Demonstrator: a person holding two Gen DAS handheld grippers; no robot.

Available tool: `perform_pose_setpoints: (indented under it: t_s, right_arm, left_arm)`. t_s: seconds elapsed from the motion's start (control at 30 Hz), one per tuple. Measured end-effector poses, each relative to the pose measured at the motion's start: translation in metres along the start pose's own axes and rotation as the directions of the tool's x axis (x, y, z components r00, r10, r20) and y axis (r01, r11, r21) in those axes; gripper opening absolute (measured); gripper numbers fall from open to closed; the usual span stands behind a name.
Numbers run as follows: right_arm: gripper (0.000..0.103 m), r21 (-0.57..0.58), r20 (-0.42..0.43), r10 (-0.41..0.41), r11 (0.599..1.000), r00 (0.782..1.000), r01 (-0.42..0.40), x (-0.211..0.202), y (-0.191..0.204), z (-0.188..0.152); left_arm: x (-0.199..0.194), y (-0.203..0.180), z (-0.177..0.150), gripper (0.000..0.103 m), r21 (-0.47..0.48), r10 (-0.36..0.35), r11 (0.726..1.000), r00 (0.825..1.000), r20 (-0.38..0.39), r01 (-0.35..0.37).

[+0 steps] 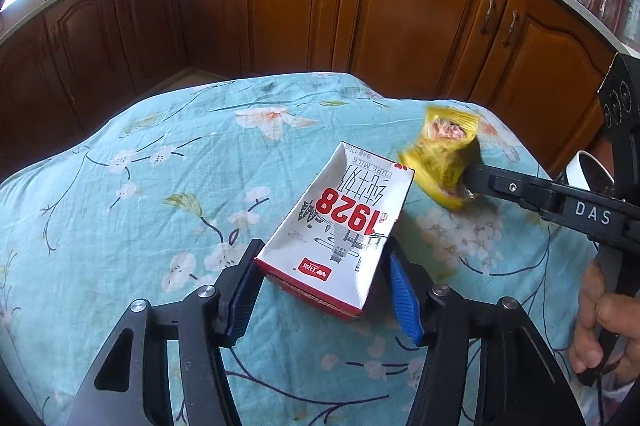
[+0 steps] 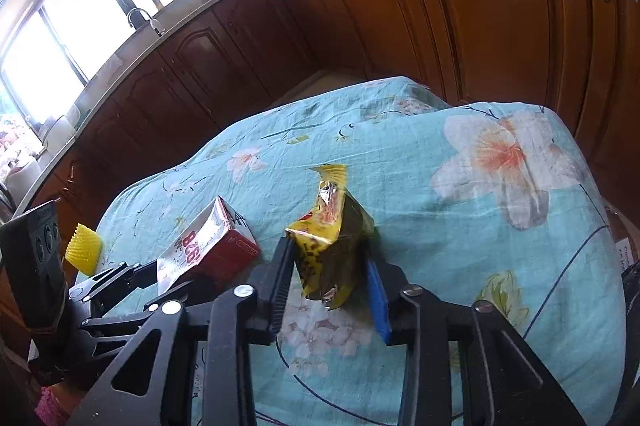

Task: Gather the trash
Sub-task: 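Grasp the red-and-white carton with the left gripper while the right grasps the yellow snack bag, then carry the red-and-white carton and yellow bag over the bin and open both grippers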

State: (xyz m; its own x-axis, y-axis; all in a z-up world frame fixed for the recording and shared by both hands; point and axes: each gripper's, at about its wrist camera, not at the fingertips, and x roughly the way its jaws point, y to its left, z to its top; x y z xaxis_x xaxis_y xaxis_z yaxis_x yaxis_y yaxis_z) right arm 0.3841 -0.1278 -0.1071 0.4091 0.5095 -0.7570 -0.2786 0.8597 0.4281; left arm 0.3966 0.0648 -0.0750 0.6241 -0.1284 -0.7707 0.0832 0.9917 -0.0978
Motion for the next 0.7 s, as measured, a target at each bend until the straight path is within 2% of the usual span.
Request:
perform_pose_setpoints:
  t_s: [0.03, 0.43, 0.7]
  right_arm:
    - [0.001, 0.005, -0.006, 0.006, 1.0, 1.0, -0.006, -0.002, -0.001, -0.001]
    - [0.0, -0.019, 0.058, 0.003, 1.0, 0.998, -0.002, -0.069, 0.001, -0.037]
    - [0.0, 0.017, 0.108, -0.013, 1.0, 0.994, 0.012, -0.121, -0.012, -0.073]
  left_arm:
    - [-0.001, -0.002, -0.002, 0.057, 0.0, -0.003, 1.0, 1.0, 0.001, 0.003]
    - [-0.06, -0.02, -0.039, 0.056, -0.09, -0.081, 0.992, 0.996, 0.049, 0.085]
    - [-0.1, -0.051, -0.058, 0.055, -0.083, -0.133, 0.987, 0.988, 0.084, 0.139]
